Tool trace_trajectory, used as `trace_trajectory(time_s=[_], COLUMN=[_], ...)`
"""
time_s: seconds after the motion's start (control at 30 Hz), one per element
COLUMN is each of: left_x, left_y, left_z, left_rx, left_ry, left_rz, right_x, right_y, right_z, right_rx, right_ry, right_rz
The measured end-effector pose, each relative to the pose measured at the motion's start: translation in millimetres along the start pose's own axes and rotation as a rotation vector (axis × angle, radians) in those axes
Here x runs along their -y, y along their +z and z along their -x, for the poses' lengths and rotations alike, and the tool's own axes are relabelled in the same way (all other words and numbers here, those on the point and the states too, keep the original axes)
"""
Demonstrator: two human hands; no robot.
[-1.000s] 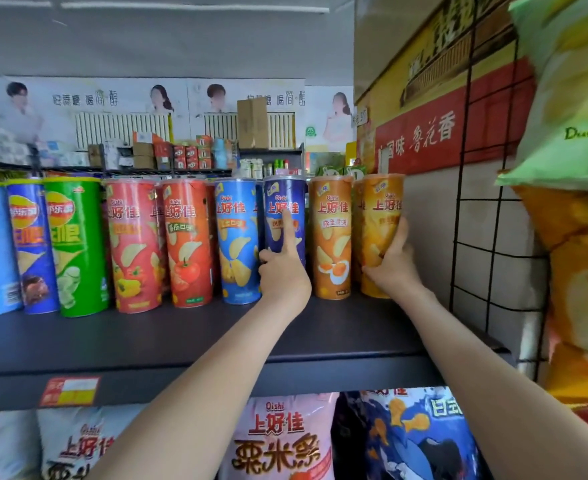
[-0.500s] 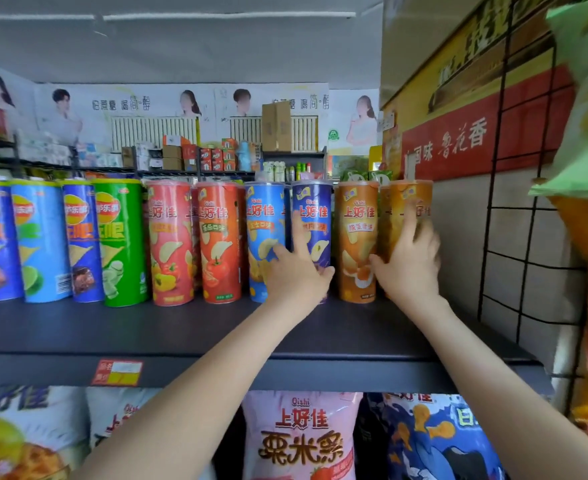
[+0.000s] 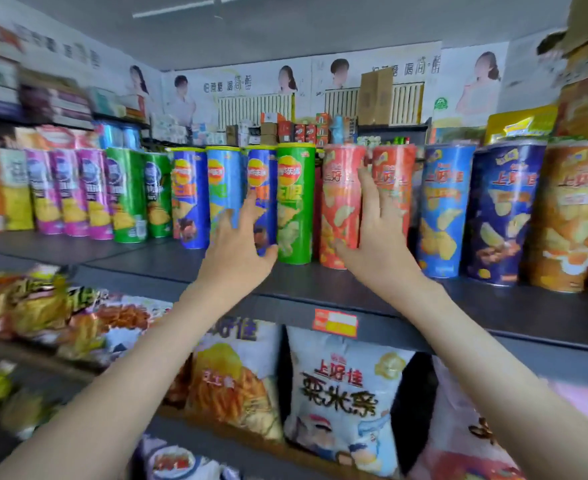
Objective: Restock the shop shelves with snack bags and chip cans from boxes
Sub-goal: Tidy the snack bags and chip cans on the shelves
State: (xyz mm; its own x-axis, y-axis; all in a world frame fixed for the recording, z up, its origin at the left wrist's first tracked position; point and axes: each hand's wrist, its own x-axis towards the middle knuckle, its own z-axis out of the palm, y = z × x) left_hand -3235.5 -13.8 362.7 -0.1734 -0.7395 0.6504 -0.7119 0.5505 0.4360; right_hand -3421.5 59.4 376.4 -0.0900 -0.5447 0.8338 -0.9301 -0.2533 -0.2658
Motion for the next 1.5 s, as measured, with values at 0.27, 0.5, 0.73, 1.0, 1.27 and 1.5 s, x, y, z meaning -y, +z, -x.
trace_trajectory(time_s=[0.27,0.5,0.73,1.0,1.27,1.5], left_x=[177,237,243,272,304,317], left_y=[-90,-113,-107,-119,-123,-115], left_z=[-26,-47,-68,-134,-213,-266], left_rx=[0.056,0.043,0.025,-0.003,-0.068,-0.110], left_ry=[-0.118,-0.119,-0.165,-0.099,0.214,0.361], left_rz=[-0.156,-0.149,-0.214,-0.274,-0.329,-0.392], right_x=[136,183,194,218,228,219], right_y=[146,207,240,267,300,324], right_z=[-52,-68,-94,-167,-253,-289], right_rx=[0.126,0.263,0.259,0.107,0.192,0.483], right_ry=[-0.055,-0.060,-0.116,-0.252,-0.151,-0.044], right_rz=[-0.137,-0.184,-0.122,0.163,0.689,1.027])
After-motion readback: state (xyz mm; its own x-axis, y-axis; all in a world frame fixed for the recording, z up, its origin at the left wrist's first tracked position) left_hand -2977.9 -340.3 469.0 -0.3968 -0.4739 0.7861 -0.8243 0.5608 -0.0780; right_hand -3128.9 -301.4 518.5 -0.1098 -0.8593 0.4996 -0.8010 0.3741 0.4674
